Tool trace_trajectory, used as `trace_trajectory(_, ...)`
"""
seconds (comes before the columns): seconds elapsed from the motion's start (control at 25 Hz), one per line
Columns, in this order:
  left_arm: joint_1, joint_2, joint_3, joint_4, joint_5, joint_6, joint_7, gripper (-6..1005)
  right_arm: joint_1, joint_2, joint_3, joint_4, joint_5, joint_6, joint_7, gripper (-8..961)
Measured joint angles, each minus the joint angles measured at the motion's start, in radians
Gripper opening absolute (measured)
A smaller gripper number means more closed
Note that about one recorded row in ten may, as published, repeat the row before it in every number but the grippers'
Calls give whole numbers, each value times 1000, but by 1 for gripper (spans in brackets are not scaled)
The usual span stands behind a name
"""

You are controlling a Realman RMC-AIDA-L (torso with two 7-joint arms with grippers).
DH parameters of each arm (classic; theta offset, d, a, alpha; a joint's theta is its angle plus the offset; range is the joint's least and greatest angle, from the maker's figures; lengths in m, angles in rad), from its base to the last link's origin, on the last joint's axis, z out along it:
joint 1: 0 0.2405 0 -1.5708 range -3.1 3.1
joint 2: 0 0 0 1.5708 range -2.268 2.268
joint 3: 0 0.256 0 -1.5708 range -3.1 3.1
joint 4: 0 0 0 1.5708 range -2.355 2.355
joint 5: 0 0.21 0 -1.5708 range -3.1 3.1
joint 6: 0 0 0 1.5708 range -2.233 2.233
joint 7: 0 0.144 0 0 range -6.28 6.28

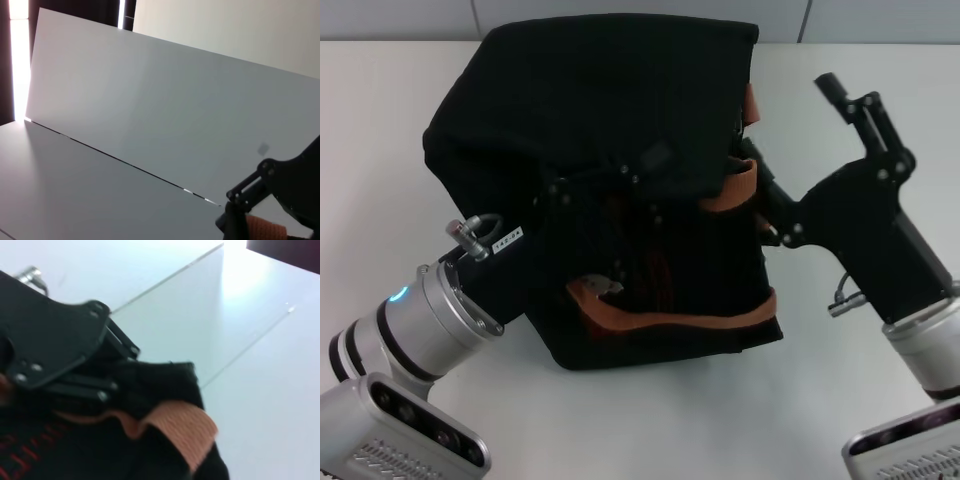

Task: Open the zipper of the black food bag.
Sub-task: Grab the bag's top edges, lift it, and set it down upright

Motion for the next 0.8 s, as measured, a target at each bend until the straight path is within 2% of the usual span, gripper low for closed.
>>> trace_trajectory(0.2,-4,0,0,0,0,0,0,125,13,0,0,7,-8,66,1,805)
trace_trajectory(0.44,-4,0,0,0,-1,0,1,125,-27,0,0,22,-9,85,1,803)
trace_trajectory(0.52,-5,0,0,0,-1,0,1,125,-37,0,0,25,-9,72,-3,802)
trace_trajectory(0.68,-5,0,0,0,0,1,1,126,-42,0,24,16,-10,-73,-7,800)
trace_trajectory(0.8,-6,0,0,0,0,1,1,126,-21,0,43,10,-11,-76,-2,798)
